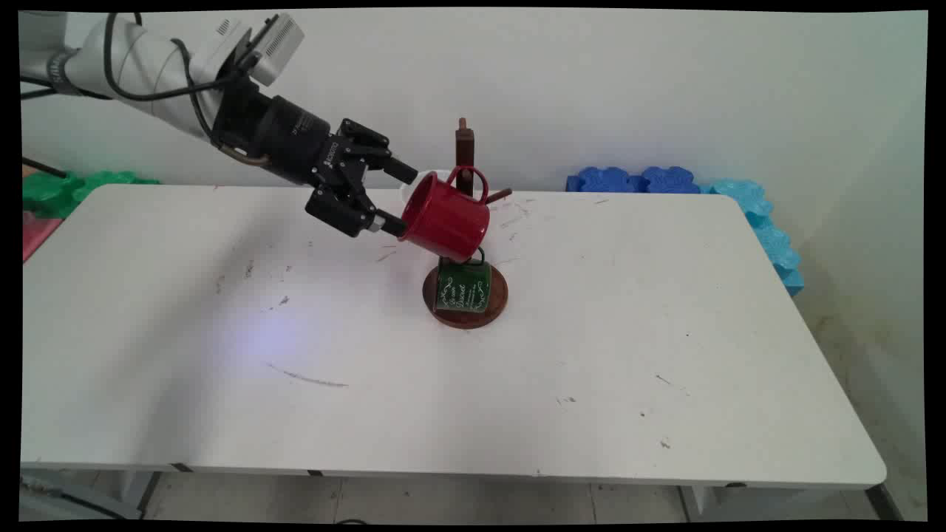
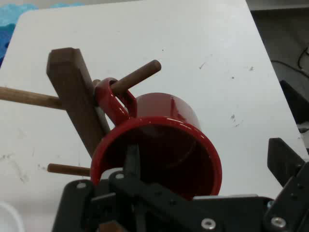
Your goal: Pick up the red mug from the rack
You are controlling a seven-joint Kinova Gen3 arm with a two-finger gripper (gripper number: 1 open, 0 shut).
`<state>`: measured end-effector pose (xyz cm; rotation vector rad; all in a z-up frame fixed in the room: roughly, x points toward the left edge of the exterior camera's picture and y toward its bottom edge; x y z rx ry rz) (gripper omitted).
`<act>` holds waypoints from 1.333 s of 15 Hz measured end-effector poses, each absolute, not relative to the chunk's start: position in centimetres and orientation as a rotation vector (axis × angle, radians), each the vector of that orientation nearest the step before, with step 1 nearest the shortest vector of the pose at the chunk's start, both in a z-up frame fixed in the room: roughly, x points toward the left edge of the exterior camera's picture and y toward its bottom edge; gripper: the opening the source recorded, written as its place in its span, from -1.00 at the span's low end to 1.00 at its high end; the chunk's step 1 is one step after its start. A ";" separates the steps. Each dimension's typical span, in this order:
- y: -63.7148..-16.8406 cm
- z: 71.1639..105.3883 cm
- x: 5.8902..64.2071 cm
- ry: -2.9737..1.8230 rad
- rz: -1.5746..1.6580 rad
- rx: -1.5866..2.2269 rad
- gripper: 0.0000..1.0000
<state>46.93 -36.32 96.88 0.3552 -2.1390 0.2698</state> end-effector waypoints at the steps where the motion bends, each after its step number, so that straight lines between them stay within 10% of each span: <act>1: -36.3 97.0 47.0 -2.136 0.270 0.364 1.00; 20: -34.2 98.4 47.8 -1.944 0.088 0.780 1.00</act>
